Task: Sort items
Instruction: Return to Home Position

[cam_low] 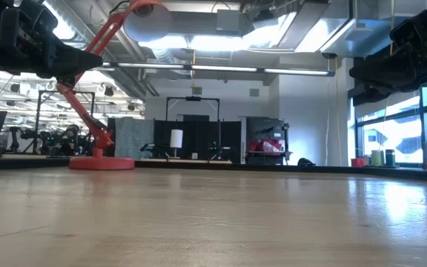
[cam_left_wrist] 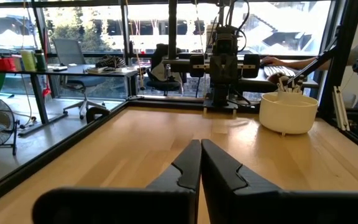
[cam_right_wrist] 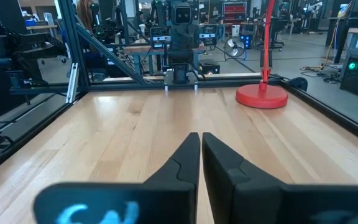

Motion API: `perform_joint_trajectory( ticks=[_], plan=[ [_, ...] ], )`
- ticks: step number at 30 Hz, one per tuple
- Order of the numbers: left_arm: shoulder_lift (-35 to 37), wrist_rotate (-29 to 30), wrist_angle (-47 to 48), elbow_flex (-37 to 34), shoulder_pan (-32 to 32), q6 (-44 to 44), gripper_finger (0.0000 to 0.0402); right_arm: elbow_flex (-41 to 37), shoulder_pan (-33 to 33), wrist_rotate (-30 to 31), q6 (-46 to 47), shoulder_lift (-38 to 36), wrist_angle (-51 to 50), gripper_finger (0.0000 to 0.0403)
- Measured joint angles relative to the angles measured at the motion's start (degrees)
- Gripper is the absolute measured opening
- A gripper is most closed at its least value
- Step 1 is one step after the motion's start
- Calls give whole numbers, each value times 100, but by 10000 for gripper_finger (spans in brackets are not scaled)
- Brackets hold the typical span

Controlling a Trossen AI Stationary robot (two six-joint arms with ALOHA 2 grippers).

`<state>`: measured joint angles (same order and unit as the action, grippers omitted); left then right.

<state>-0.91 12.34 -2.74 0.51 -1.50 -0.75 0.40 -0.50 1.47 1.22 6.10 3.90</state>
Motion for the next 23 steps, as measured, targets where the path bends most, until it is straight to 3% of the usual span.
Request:
perform_joint_trajectory(
  ticks=[23],
  plan=[
    [0, 0, 2, 2, 0, 0, 9, 0, 0, 0, 5, 1, 0, 20]
  ],
)
